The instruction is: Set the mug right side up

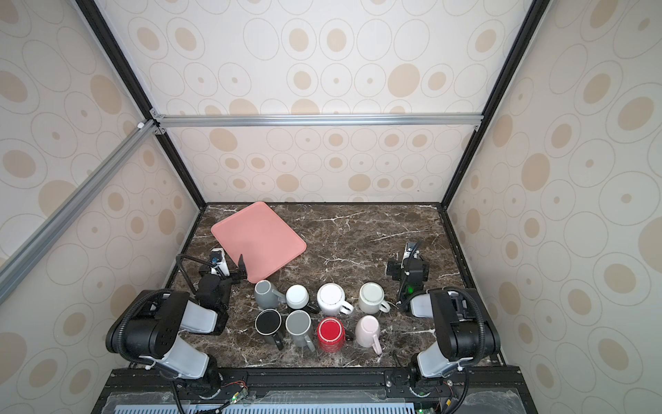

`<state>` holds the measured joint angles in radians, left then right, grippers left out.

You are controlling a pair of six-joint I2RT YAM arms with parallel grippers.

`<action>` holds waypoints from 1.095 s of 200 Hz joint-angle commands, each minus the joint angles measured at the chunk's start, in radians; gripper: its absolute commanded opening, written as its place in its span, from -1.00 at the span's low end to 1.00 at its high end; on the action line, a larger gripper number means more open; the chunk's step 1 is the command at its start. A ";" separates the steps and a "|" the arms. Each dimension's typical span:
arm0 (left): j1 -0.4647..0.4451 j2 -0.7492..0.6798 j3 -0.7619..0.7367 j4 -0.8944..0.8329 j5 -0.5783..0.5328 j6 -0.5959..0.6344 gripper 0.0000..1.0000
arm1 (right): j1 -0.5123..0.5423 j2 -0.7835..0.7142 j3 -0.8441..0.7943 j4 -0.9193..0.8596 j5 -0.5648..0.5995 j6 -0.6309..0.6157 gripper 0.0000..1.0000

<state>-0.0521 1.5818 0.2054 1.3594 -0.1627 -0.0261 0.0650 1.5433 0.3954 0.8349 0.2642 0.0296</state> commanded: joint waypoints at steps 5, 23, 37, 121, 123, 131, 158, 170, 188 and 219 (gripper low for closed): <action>0.008 -0.002 0.015 0.009 0.003 0.008 0.99 | 0.001 -0.007 0.005 0.003 0.001 0.004 1.00; 0.006 -0.014 0.013 0.004 -0.047 -0.009 0.99 | 0.001 -0.008 -0.001 0.008 0.000 0.005 1.00; 0.008 -0.042 0.012 -0.015 -0.088 -0.023 0.99 | -0.001 -0.009 0.000 0.010 0.003 0.008 0.99; 0.009 -0.405 0.025 -0.212 -0.357 -0.280 0.99 | -0.001 -0.148 0.274 -0.592 0.110 0.110 1.00; 0.007 -0.412 0.028 -0.234 -0.376 -0.314 0.99 | 0.000 -0.154 0.280 -0.605 0.125 0.118 1.00; 0.009 -0.447 0.051 -0.330 -0.452 -0.444 0.99 | 0.000 -0.173 0.296 -0.643 0.185 0.172 0.99; 0.027 -0.559 0.143 -0.736 -0.538 -0.839 0.99 | -0.002 -0.235 0.355 -0.905 0.393 0.576 1.00; 0.044 -0.586 0.130 -0.713 -0.452 -0.847 0.99 | -0.017 -0.254 0.375 -0.992 0.343 0.715 1.00; 0.055 -0.619 0.070 -0.543 -0.306 -0.811 0.99 | -0.031 -0.260 0.343 -0.895 0.154 0.628 0.93; 0.055 -0.652 0.111 -0.579 -0.153 -0.751 0.99 | -0.028 -0.278 0.350 -0.885 -0.064 0.632 0.99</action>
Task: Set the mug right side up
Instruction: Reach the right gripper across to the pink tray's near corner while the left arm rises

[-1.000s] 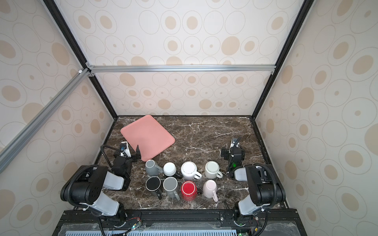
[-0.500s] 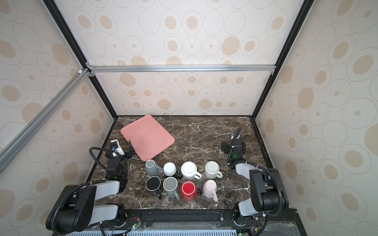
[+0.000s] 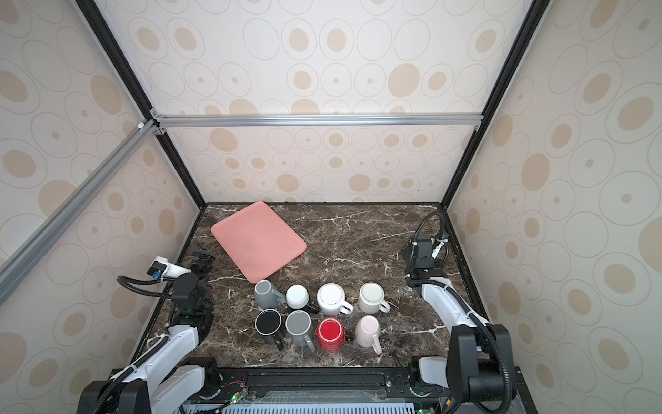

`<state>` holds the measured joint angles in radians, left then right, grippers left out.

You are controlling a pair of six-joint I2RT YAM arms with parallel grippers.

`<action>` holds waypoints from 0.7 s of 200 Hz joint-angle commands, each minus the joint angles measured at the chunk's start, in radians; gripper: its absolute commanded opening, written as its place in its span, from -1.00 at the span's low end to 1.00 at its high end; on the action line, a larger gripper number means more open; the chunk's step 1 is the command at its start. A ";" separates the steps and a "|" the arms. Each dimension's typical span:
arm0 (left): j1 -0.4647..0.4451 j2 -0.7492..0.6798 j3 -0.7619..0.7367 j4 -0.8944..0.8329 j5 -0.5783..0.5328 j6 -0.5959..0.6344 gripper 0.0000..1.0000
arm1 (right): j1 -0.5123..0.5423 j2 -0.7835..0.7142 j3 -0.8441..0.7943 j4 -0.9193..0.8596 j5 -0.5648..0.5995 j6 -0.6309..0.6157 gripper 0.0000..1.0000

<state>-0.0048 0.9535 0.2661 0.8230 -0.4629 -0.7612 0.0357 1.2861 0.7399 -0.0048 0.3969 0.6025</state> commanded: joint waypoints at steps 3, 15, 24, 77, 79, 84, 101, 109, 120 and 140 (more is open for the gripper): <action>0.008 -0.022 0.066 -0.069 0.163 -0.009 0.99 | 0.000 -0.019 0.014 -0.059 -0.215 0.060 1.00; 0.009 -0.006 0.120 -0.158 0.207 -0.007 0.99 | 0.007 0.003 0.060 -0.125 -0.319 0.062 1.00; 0.008 0.009 0.147 -0.197 0.253 -0.004 0.99 | 0.019 0.026 0.082 -0.149 -0.364 0.066 0.97; 0.000 0.129 0.310 -0.430 0.524 0.010 0.99 | 0.237 0.126 0.126 -0.123 -0.349 0.151 0.94; 0.000 0.129 0.310 -0.433 0.529 0.008 0.99 | 0.260 0.131 0.130 -0.121 -0.345 0.158 0.94; -0.001 0.125 0.310 -0.442 0.539 0.006 0.99 | 0.288 0.147 0.139 -0.116 -0.341 0.174 0.94; -0.001 0.112 0.302 -0.473 0.564 -0.002 0.99 | 0.369 0.206 0.175 -0.084 -0.320 0.219 0.87; -0.003 0.105 0.297 -0.486 0.576 -0.006 0.99 | 0.406 0.240 0.203 -0.086 -0.298 0.245 0.83; -0.004 0.098 0.287 -0.501 0.591 -0.014 0.99 | 0.447 0.289 0.240 -0.083 -0.281 0.284 0.76; -0.006 0.086 0.267 -0.523 0.609 -0.032 0.99 | 0.517 0.387 0.324 -0.076 -0.251 0.336 0.65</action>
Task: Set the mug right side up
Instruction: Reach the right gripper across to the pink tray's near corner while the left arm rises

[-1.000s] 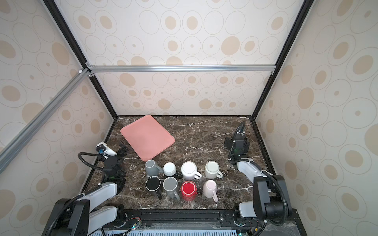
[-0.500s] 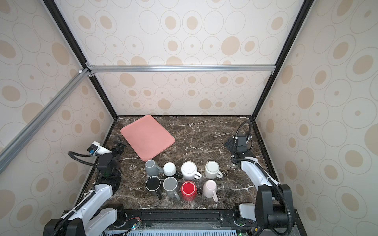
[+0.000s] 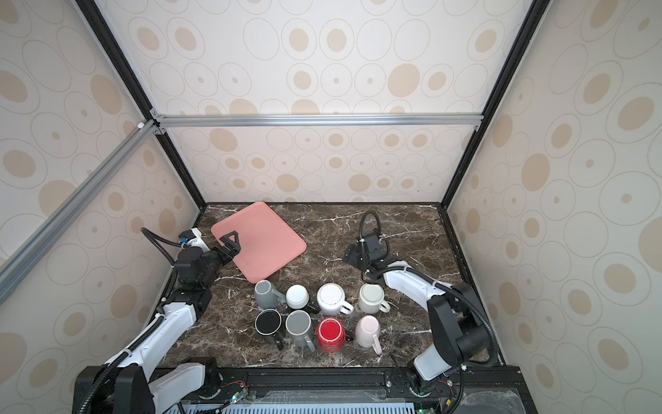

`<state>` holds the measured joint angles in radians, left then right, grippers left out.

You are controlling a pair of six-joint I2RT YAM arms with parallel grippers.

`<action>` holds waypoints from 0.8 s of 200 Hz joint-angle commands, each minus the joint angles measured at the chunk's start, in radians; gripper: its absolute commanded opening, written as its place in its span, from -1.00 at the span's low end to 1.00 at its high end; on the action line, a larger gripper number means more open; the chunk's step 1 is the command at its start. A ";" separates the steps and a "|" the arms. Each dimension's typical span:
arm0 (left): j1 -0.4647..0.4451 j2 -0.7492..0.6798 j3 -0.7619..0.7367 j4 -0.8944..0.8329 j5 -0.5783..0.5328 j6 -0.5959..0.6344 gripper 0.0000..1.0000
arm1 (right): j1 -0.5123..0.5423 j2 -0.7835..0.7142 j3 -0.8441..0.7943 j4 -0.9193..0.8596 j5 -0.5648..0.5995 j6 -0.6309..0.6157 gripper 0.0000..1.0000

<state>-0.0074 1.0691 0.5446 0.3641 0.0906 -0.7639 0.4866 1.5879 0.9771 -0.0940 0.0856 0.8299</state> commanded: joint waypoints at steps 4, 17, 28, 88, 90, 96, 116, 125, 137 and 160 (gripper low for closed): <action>-0.003 -0.032 -0.014 -0.068 0.059 -0.033 0.99 | 0.075 0.107 0.104 0.017 0.063 0.110 0.61; -0.006 -0.038 -0.029 -0.067 0.076 -0.045 0.99 | 0.117 0.177 0.177 0.007 0.074 0.113 0.56; -0.008 -0.044 -0.039 -0.064 0.087 -0.052 0.99 | 0.142 0.241 0.246 -0.016 0.081 0.118 0.53; -0.023 -0.051 -0.058 -0.043 0.122 -0.082 0.99 | 0.225 0.520 0.549 -0.110 0.109 0.140 0.32; -0.023 -0.051 -0.059 -0.041 0.122 -0.083 0.98 | 0.227 0.525 0.559 -0.113 0.110 0.142 0.31; -0.024 -0.051 -0.064 -0.037 0.126 -0.090 0.99 | 0.228 0.544 0.581 -0.121 0.112 0.148 0.31; -0.025 -0.050 -0.077 -0.017 0.139 -0.110 0.99 | 0.238 0.597 0.642 -0.139 0.121 0.167 0.25; -0.025 -0.049 -0.081 -0.009 0.145 -0.116 0.99 | 0.241 0.620 0.673 -0.147 0.121 0.170 0.24; -0.025 -0.047 -0.087 0.001 0.150 -0.126 0.99 | 0.244 0.655 0.720 -0.166 0.118 0.173 0.21; -0.025 -0.038 -0.098 0.020 0.161 -0.142 0.99 | 0.250 0.720 0.812 -0.236 0.121 0.180 0.16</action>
<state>-0.0269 1.0348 0.4526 0.3374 0.2283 -0.8658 0.7250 2.2524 1.7058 -0.2329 0.1825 0.9768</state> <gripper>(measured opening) 0.994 0.589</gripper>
